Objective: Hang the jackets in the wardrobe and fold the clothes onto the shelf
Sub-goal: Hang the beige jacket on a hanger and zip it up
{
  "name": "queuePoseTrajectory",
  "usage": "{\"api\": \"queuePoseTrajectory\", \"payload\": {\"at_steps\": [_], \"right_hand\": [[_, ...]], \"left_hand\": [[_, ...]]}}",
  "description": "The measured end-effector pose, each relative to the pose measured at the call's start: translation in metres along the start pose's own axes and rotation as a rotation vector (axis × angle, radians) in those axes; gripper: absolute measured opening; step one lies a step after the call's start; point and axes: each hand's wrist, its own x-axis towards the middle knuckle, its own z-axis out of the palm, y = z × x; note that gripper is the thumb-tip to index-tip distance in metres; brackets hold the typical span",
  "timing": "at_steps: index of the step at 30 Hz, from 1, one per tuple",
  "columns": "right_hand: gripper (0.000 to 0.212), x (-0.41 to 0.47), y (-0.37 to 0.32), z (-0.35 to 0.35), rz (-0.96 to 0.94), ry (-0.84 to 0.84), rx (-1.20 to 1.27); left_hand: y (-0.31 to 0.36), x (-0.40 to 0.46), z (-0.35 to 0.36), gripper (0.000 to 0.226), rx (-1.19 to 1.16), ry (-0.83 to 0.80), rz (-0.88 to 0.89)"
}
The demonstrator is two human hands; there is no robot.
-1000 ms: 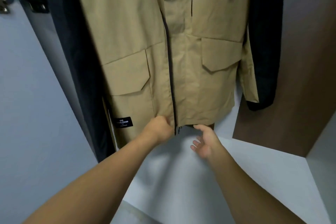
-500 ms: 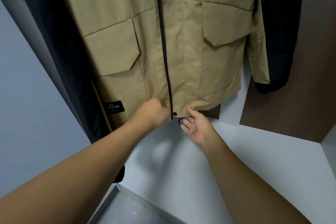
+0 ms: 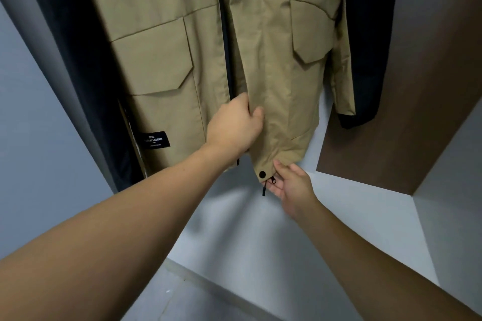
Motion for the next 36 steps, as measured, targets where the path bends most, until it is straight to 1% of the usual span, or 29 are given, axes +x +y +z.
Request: {"api": "queuePoseTrajectory", "payload": {"at_steps": [2,3,5,6,8,9,11,12,14,16,18,20,22,24,27,29,30,31,32,33,34,35,36], "right_hand": [[0.013,-0.004,0.001,-0.003,-0.01,0.01,0.024],[0.013,-0.005,0.001,-0.005,-0.006,0.013,0.039],[0.009,-0.007,0.001,-0.008,0.006,-0.01,0.06],[0.01,-0.009,0.002,-0.009,0.007,-0.029,0.071],[0.029,-0.012,0.002,-0.011,0.01,-0.061,0.078],[0.031,-0.013,0.002,-0.011,0.022,-0.07,0.086],[0.017,-0.014,0.001,-0.01,0.051,-0.081,0.114],[0.013,-0.014,0.001,-0.008,0.057,-0.085,0.124],[0.011,-0.017,-0.001,-0.004,0.06,-0.113,0.118],[0.013,-0.02,-0.002,-0.001,0.067,-0.162,0.117],[0.026,-0.024,-0.003,0.001,0.097,-0.21,0.14],[0.034,-0.026,-0.002,0.0,0.094,-0.261,0.095],[0.025,-0.029,-0.002,0.002,0.068,-0.288,0.014],[0.013,-0.03,-0.002,0.005,0.048,-0.239,-0.072],[0.018,-0.024,-0.002,0.006,0.003,-0.12,-0.25],[0.016,-0.02,-0.003,0.004,-0.008,-0.111,-0.283],[0.015,-0.019,-0.004,0.002,-0.012,-0.121,-0.274],[0.015,-0.018,-0.004,0.002,-0.021,-0.134,-0.262],[0.017,-0.018,-0.005,0.003,-0.033,-0.146,-0.258],[0.018,-0.018,-0.006,0.004,-0.044,-0.156,-0.26],[0.019,-0.017,-0.007,0.004,-0.055,-0.165,-0.27],[0.02,-0.016,-0.007,0.004,-0.069,-0.176,-0.289],[0.021,-0.015,-0.008,0.002,-0.084,-0.187,-0.317]], "left_hand": [[0.009,-0.005,-0.001,0.024,0.033,0.033,0.157],[0.011,-0.006,-0.001,0.021,0.006,0.008,0.223],[0.01,-0.008,0.002,0.02,-0.082,-0.11,0.305],[0.009,-0.009,0.005,0.024,-0.097,-0.167,0.314],[0.005,-0.007,0.011,0.033,-0.043,-0.199,0.268],[0.004,-0.006,0.014,0.036,0.007,-0.177,0.225],[0.004,-0.003,0.018,0.034,0.076,-0.106,0.137],[0.004,-0.001,0.02,0.031,0.066,-0.069,0.095],[0.003,0.002,0.023,0.036,-0.04,-0.015,0.006],[0.001,0.004,0.024,0.043,-0.165,-0.016,-0.059],[0.001,0.004,0.024,0.04,-0.205,-0.042,-0.061],[0.0,0.006,0.025,0.039,-0.177,-0.036,-0.048],[-0.002,0.005,0.024,0.038,-0.159,-0.032,-0.05],[-0.002,0.003,0.022,0.037,-0.156,-0.049,-0.041],[-0.007,-0.005,0.018,0.04,-0.148,-0.04,0.018],[-0.017,-0.021,0.021,0.043,-0.257,0.041,0.051],[-0.025,-0.033,0.025,0.039,-0.355,0.095,0.001],[-0.035,-0.046,0.032,0.031,-0.442,0.143,-0.11],[-0.046,-0.06,0.039,0.024,-0.526,0.156,-0.284],[-0.057,-0.07,0.047,0.021,-0.632,0.108,-0.516],[-0.067,-0.077,0.054,0.018,-0.745,0.023,-0.758],[-0.076,-0.081,0.059,0.014,-0.834,-0.063,-0.942],[-0.082,-0.083,0.062,0.01,-0.89,-0.132,-1.049]]}}
